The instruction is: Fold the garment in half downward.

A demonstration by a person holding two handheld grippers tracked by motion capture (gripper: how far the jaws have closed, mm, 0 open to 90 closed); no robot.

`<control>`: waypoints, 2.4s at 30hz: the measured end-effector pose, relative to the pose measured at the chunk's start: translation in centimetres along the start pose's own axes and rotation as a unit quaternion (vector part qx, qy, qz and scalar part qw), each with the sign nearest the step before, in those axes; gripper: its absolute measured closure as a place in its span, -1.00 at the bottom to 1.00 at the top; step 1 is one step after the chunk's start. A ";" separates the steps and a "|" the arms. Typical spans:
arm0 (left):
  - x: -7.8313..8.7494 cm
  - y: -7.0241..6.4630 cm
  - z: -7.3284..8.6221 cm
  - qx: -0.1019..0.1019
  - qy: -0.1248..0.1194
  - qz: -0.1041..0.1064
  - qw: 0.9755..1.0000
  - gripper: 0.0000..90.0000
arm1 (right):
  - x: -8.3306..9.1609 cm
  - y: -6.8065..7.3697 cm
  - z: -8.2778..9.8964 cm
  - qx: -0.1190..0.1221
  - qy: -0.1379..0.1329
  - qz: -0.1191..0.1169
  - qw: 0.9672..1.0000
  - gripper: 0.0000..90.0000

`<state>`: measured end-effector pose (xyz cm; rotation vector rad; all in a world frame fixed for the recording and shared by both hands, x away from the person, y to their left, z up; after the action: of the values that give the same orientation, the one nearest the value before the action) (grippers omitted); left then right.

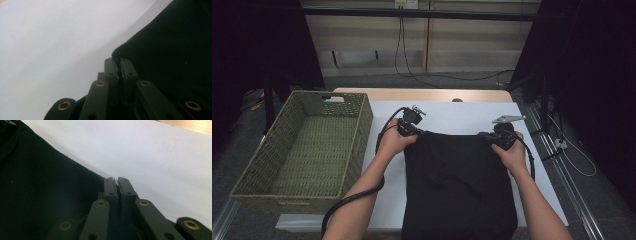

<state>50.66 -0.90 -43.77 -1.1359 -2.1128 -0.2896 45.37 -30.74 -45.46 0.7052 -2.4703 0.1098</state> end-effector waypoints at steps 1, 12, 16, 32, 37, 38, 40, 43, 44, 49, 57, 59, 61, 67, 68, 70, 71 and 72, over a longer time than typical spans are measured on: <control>-0.1 0.3 -0.2 0.002 -0.002 -0.001 1.000 0.90 | -0.2 -0.1 -0.2 0.000 0.003 0.001 1.000 0.93; -1.4 3.1 -1.9 0.028 0.000 -0.025 0.999 0.90 | -3.3 -2.0 -2.8 -0.006 0.006 0.032 0.999 0.93; -2.0 3.1 -1.5 0.032 0.008 -0.023 0.999 0.90 | -4.0 -2.0 -2.0 -0.008 0.022 0.029 0.999 0.93; -3.0 4.8 -2.2 0.062 -0.003 -0.033 0.998 0.65 | -5.2 -3.6 -2.7 -0.039 0.017 0.044 0.998 0.64; -2.8 4.7 -1.0 0.073 -0.004 -0.028 0.997 -0.27 | -4.8 -3.2 -1.9 -0.043 0.022 0.043 0.998 0.32; -2.8 4.6 -0.8 0.071 -0.008 -0.027 0.997 -0.37 | -4.4 -2.9 -1.8 -0.052 0.016 0.039 0.998 0.27; -2.4 4.2 -0.6 0.059 -0.007 -0.030 0.998 -0.57 | -3.6 -2.5 -1.6 -0.053 0.013 0.033 0.998 0.17; -1.7 3.3 -0.3 0.053 -0.014 -0.019 0.998 -0.69 | -2.2 -1.8 -1.3 -0.063 -0.004 0.018 0.998 0.08; -1.5 2.9 -0.1 0.050 -0.016 -0.016 0.998 -0.72 | -1.8 -1.4 -1.1 -0.065 -0.004 0.011 0.998 0.04; -1.1 1.1 0.8 0.047 -0.020 -0.003 0.999 -0.79 | 0.3 0.2 0.1 -0.061 -0.006 -0.007 0.998 -0.07; -0.3 -1.3 2.1 0.039 -0.034 0.019 0.998 -0.81 | 2.8 3.1 2.0 -0.042 -0.011 -0.027 0.999 -0.04; -0.1 -1.9 2.5 0.031 -0.037 0.025 0.999 -0.81 | 3.2 3.8 2.6 -0.049 -0.011 -0.034 0.998 0.03; -0.1 -2.6 2.9 0.030 -0.040 0.031 0.998 -0.81 | 3.4 4.3 3.2 -0.056 -0.006 -0.038 0.998 0.09; 0.3 -3.9 4.0 0.018 -0.045 0.044 0.998 -0.84 | 4.0 5.7 4.7 -0.049 -0.001 -0.031 0.998 0.24; 0.4 -4.1 4.0 0.018 -0.046 0.044 0.998 -0.84 | 4.1 5.8 4.8 -0.046 0.007 -0.028 0.999 0.25; 0.4 -4.6 4.1 0.011 -0.050 0.044 0.998 -0.83 | 4.2 6.1 5.0 -0.051 0.004 -0.030 0.998 0.29; 0.5 -4.8 4.1 0.008 -0.051 0.046 0.998 -0.83 | 4.3 6.2 5.0 -0.052 0.004 -0.030 0.998 0.29; 0.4 -5.1 4.1 0.001 -0.052 0.049 0.997 -0.81 | 4.3 6.3 5.1 -0.050 0.007 -0.027 0.998 0.28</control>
<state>44.42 -1.57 -45.80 -1.2732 -2.1395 -0.1854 36.59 -28.46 -46.89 0.7236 -2.4237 -0.0300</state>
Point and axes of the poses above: each handheld gripper's, and its own axes: x roughly backward along the jaws, z roughly out of its underside, y roughly to its left, the point moved 3 cm from there along -x, roughly forward along the jaws, and after that the axes turned 8 degrees about -y, right-handed, at the moved point
